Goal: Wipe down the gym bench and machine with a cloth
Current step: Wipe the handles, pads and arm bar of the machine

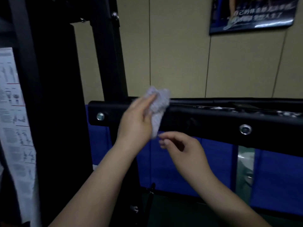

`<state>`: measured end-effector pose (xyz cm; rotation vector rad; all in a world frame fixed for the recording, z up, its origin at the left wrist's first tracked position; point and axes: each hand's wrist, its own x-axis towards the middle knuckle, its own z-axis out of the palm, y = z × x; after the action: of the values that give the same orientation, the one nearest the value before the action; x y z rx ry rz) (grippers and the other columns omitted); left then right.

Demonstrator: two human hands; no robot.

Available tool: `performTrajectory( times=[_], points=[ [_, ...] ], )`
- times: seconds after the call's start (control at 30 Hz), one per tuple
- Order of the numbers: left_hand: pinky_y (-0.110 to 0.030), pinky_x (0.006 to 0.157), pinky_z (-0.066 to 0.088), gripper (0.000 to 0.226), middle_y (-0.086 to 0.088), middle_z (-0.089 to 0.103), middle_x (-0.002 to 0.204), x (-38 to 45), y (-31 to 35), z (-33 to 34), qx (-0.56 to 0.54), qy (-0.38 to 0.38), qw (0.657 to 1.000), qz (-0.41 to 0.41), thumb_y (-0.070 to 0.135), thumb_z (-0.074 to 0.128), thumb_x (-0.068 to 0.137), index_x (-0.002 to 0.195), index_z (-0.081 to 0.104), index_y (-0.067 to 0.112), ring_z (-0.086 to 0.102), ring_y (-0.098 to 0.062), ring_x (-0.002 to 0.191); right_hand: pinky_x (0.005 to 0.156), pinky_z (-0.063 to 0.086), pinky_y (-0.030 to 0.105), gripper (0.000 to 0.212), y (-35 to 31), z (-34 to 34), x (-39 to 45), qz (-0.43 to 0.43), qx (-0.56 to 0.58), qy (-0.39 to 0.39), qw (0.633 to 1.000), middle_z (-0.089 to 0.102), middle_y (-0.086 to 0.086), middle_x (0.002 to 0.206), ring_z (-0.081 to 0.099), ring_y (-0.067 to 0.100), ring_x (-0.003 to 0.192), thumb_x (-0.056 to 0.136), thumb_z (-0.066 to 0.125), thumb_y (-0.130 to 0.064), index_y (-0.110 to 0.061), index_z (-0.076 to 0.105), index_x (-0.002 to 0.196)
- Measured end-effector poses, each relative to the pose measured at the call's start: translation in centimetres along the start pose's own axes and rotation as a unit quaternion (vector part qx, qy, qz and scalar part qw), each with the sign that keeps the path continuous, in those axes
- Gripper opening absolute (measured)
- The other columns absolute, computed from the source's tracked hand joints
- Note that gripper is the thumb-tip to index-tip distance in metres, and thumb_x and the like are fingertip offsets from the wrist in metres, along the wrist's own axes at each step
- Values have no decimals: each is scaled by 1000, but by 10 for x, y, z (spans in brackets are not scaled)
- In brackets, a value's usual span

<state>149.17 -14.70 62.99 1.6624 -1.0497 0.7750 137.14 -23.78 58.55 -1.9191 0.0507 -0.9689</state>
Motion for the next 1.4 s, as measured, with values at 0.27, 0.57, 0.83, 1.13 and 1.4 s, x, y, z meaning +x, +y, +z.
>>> performTrajectory(
  times=[0.27, 0.57, 0.83, 1.13, 1.4],
  points=[
    [-32, 98, 39, 38, 3, 52, 135, 4, 16, 17, 80, -75, 992, 56, 20, 52, 96, 132, 54, 27, 49, -22, 120, 77, 46, 8, 19, 17, -46, -37, 53, -86, 90, 991, 64, -18, 97, 58, -8, 92, 90, 62, -28, -37, 62, 107],
    [-40, 87, 42, 40, -11, 49, 131, -11, 31, 39, 170, -29, 984, 33, 30, 40, 98, 135, 50, 18, 47, -33, 111, 107, 29, 36, 51, 9, -105, -41, -186, -476, 152, 846, 51, 2, 137, 41, 21, 130, 80, 68, -8, -15, 58, 130],
    [-38, 78, 41, 37, -12, 57, 117, 11, 30, 39, 232, 18, 972, -23, 34, 38, 99, 131, 54, 24, 46, -34, 100, 84, 31, 31, 47, 22, -141, -24, -277, -469, 174, 820, 62, 5, 112, 48, 22, 104, 73, 72, 6, -12, 68, 116],
    [-40, 78, 37, 34, -7, 61, 108, 16, 52, 45, 268, -16, 961, 62, 37, 42, 97, 123, 61, 29, 43, -32, 96, 89, 42, 38, 34, 30, -146, -25, -296, -428, 165, 838, 61, 11, 115, 53, 25, 106, 84, 58, 1, -7, 68, 116],
    [-33, 92, 31, 44, -3, 57, 93, 6, 59, 67, 159, -23, 980, 115, 44, 34, 95, 119, 62, 19, 48, -20, 90, 89, 44, 35, 52, 26, -160, -37, -280, -429, 135, 848, 60, 10, 115, 53, 22, 105, 75, 67, 11, -5, 62, 124]
  ],
)
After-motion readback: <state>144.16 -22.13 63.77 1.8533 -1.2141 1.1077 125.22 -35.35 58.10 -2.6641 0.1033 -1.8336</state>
